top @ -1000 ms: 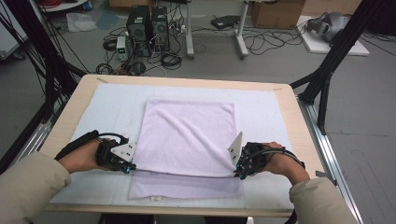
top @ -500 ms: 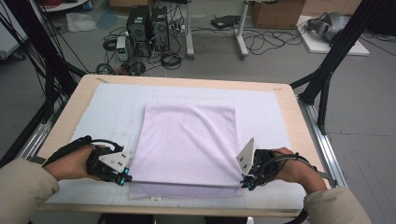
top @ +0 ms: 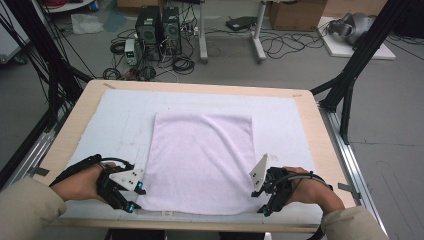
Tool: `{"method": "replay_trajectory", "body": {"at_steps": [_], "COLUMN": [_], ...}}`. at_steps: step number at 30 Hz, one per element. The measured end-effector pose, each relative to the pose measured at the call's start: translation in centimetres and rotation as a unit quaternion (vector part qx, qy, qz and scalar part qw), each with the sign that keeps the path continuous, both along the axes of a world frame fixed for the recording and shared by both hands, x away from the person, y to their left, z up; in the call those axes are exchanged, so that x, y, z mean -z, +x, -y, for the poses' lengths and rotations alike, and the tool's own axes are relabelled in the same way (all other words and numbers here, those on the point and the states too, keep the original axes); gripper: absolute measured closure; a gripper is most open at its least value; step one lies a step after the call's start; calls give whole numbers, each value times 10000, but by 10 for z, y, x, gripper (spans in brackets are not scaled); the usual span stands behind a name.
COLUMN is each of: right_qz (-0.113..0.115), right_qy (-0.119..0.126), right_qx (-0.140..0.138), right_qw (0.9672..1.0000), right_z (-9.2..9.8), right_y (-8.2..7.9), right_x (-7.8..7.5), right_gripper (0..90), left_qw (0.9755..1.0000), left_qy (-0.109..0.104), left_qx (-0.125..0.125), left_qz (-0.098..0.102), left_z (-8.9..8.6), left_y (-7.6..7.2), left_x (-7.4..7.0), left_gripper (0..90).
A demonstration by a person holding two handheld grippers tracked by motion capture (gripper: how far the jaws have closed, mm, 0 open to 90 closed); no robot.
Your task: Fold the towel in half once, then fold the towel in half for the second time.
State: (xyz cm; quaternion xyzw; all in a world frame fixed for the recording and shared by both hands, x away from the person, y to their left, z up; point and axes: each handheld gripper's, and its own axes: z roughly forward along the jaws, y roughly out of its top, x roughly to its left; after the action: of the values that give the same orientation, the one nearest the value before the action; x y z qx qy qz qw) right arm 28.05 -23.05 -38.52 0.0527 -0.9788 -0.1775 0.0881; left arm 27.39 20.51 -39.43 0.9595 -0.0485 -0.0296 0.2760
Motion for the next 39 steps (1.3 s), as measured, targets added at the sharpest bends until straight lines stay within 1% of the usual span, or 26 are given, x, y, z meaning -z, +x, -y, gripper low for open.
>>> {"method": "replay_trajectory", "body": {"at_steps": [1, 2, 3, 4, 5, 7, 9, 10, 12, 15, 16, 18, 19, 21, 22, 23, 24, 25, 26, 28, 29, 32, 33, 36, 37, 39], "right_qz": [30, 178, 261, 314, 366, 493, 580, 595, 657, 762, 807, 836, 873, 932, 1013, 1062, 1118, 1138, 1171, 1227, 1257, 1258, 1264, 1261, 1262, 1269], "right_qy": [94, 253, 351, 531, 591, 787, 916, 991, 1192, 1487, 1551, 1682, 1771, 1970, 2061, 2169, 2314, 2413, 2600, 2715, 2731, 2739, 2754, 2791, 2787, 2768], "right_qx": [83, 192, 298, 369, 514, 784, 982, 1061, 1213, 1452, 1502, 1646, 1707, 1810, 1891, 1999, 2111, 2177, 2296, 2398, 2418, 2441, 2450, 2502, 2505, 2508], "right_qw": [9999, 9993, 9986, 9974, 9963, 9926, 9892, 9876, 9832, 9752, 9731, 9683, 9653, 9591, 9547, 9496, 9431, 9389, 9306, 9240, 9226, 9217, 9209, 9185, 9185, 9189], "right_z": [2, 5, 7, 9, 12, 17, 21, 23, 26, 31, 33, 37, 38, 42, 44, 46, 49, 51, 55, 58, 60, 61, 60, 60, 60, 61], "right_y": [0, 0, 0, 1, 1, 2, 4, 4, 4, 7, 8, 8, 8, 9, 9, 10, 10, 10, 11, 11, 12, 12, 12, 12, 13, 13], "right_x": [0, -2, -3, -4, -6, -7, -8, -9, -9, -10, -10, -11, -12, -14, -14, -15, -16, -16, -17, -17, -17, -17, -16, -15, -15, -14], "right_gripper": [351, 294, 260, 236, 198, 128, 103, 84, 7, 7, 7, 7, 7, 6, 6, 5, 6, 6, 6, 6, 6, 6, 6, 6, 6, 6], "left_qw": [9999, 9998, 9994, 9995, 9990, 9979, 9960, 9957, 9933, 9856, 9841, 9803, 9784, 9761, 9738, 9735, 9726, 9710, 9709, 9699, 9702, 9699, 9693, 9693, 9687, 9692], "left_qy": [-108, -168, -259, -257, -332, -458, -614, -647, -750, -983, -1005, -1161, -1220, -1306, -1372, -1379, -1408, -1432, -1427, -1431, -1424, -1419, -1438, -1431, -1463, -1422], "left_qx": [1, 13, -47, -75, -174, -331, -473, -511, -726, -1128, -1227, -1355, -1432, -1549, -1622, -1632, -1659, -1717, -1728, -1763, -1753, -1767, -1782, -1770, -1787, -1773], "left_qz": [46, 140, 208, 185, 252, 321, 433, 422, 502, 788, 795, 844, 860, 787, 808, 813, 820, 845, 843, 874, 877, 892, 900, 930, 910, 952], "left_z": [-3, -5, -7, -9, -12, -17, -23, -25, -31, -39, -43, -48, -51, -55, -57, -59, -61, -63, -64, -66, -67, -68, -68, -69, -69, -70], "left_y": [2, 3, 4, 6, 7, 10, 13, 14, 17, 19, 21, 22, 23, 24, 23, 24, 24, 24, 24, 24, 24, 24, 24, 25, 25, 26], "left_x": [0, -1, -1, -3, -3, -5, -8, -9, -13, -17, -19, -21, -23, -25, -25, -25, -25, -25, -25, -25, -26, -26, -26, -27, -27, -27], "left_gripper": [504, 480, 450, 437, 420, 362, 312, 284, 215, 60, 18, 17, 17, 17, 17, 17, 17, 17, 17, 17, 17, 17, 17, 17, 17, 17]}}
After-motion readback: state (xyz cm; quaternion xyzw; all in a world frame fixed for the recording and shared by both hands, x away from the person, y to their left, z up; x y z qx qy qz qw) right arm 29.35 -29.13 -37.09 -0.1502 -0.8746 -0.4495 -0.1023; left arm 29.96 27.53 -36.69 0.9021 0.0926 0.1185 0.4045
